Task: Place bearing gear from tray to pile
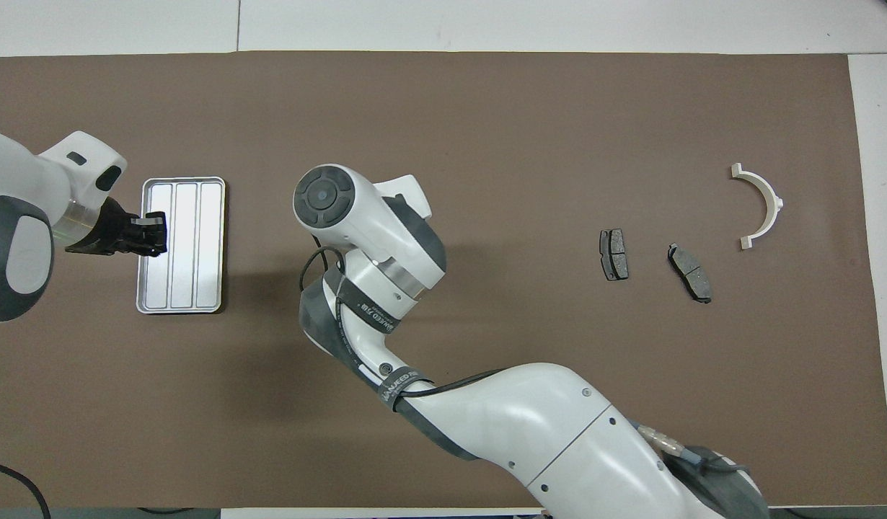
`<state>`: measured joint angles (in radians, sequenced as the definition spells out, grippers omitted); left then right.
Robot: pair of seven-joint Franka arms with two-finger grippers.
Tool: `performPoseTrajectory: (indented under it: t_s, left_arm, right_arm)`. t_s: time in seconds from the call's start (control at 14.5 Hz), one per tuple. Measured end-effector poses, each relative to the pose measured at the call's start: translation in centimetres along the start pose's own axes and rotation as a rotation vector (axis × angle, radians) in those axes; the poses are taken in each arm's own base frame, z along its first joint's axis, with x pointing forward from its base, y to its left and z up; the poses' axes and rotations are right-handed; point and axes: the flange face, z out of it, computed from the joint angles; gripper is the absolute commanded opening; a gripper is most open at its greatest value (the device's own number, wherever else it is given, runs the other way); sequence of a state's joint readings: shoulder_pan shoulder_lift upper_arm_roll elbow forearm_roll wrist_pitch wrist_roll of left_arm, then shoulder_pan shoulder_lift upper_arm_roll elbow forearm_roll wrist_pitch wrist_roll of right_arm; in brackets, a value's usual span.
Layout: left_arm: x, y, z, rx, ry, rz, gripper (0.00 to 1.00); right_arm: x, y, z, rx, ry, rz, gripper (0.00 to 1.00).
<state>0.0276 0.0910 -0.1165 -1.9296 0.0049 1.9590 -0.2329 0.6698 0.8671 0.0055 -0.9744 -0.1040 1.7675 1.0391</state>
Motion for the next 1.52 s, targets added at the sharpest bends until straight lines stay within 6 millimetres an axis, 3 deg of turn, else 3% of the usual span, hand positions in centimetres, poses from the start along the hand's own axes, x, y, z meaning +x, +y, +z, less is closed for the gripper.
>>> performPoseTrajectory:
  t_s: [0.14,0.28,0.41,0.48,0.62,0.76,0.9,1.04,1.11,1.17,1.24,1.31,1.52]
  left_arm:
    - [-0.8,4.8,-0.3,-0.008,0.033,-0.019,0.00]
    - [-2.0,9.4,-0.6,-0.021,0.065,-0.041,0.00]
    - [-3.3,14.1,0.2,-0.041,0.089,-0.067,0.00]
    - [-3.9,16.7,1.2,-0.052,0.096,-0.082,0.00]
    - [-4.9,21.4,4.8,-0.073,0.101,-0.107,0.00]
    - [-5.3,24.5,9.5,-0.080,0.087,-0.114,0.00]
    - [-5.2,25.4,12.5,-0.071,0.066,-0.114,0.00]
    - [-5.0,25.3,13.2,-0.068,0.061,-0.118,0.00]
    - [-4.9,25.2,13.2,-0.068,0.063,-0.120,0.09]
    - [-4.9,25.2,13.2,-0.069,0.065,-0.120,0.27]
    - [-4.9,25.2,13.2,-0.071,0.067,-0.120,0.80]
    - [-4.9,25.2,13.2,-0.073,0.068,-0.120,1.00]
    - [-4.9,25.2,13.1,-0.073,0.070,-0.121,1.00]
  right_arm:
    - [4.6,6.1,-6.4,-0.009,-0.045,-0.098,0.00]
    - [9.4,14.0,-12.1,-0.001,-0.081,-0.234,0.00]
    - [14.0,21.4,-14.9,0.022,-0.086,-0.371,0.00]
    - [16.4,24.7,-14.8,0.033,-0.081,-0.422,0.00]
    - [20.7,29.7,-12.4,0.053,-0.065,-0.475,0.00]
    - [23.6,32.8,-7.8,0.061,-0.063,-0.477,0.00]
    - [24.9,34.2,-3.1,0.064,-0.063,-0.459,0.00]
    - [25.5,35.2,1.0,0.067,-0.062,-0.441,0.00]
    - [25.7,35.7,3.2,0.066,-0.056,-0.433,0.00]
    - [25.8,36.1,5.2,0.060,-0.047,-0.430,0.00]
    - [25.8,36.5,6.8,0.051,-0.036,-0.433,0.00]
    - [25.8,36.8,7.9,0.047,-0.027,-0.437,0.00]
    - [26.4,38.3,9.5,0.055,0.008,-0.468,0.00]
